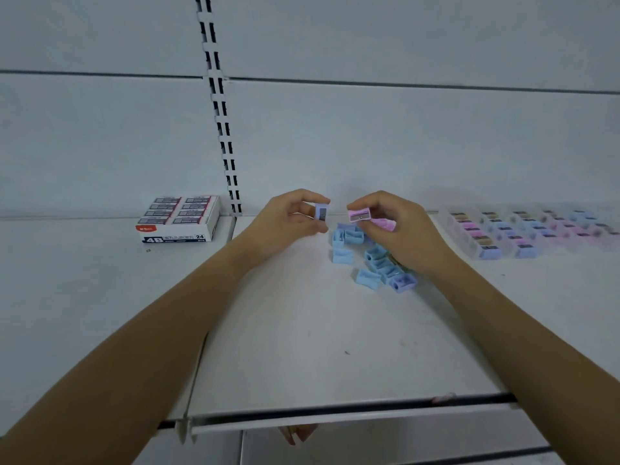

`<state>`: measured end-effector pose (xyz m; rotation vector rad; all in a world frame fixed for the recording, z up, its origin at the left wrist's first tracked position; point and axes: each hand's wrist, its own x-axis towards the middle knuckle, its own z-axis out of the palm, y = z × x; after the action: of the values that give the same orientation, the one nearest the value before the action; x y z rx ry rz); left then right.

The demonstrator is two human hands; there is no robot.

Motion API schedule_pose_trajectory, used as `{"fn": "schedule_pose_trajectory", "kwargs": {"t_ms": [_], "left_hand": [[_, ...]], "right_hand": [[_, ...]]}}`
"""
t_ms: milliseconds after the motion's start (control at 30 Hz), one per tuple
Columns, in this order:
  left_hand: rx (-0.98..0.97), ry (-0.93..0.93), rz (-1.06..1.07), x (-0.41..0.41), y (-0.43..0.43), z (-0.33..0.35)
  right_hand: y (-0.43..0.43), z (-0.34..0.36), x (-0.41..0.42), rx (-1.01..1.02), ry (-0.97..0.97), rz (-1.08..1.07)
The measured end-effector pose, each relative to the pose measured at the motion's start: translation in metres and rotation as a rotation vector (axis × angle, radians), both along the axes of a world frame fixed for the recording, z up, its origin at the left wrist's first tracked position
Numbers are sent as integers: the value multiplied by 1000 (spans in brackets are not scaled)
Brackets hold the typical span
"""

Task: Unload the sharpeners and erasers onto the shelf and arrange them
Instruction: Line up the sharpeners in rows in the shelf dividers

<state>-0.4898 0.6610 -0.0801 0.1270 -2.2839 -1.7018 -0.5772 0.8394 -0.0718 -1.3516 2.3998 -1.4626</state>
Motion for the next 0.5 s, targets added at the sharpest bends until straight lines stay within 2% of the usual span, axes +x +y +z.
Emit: {"fn": "schedule_pose_trajectory", "kwargs": {"t_ms": [333,500], "left_hand": [[121,28,-64,1,5,2],[89,35,-49,1,3,0]], "right_hand": [[3,-10,-2,46,62,-80],[8,-12,-4,38,245,-141]]}}
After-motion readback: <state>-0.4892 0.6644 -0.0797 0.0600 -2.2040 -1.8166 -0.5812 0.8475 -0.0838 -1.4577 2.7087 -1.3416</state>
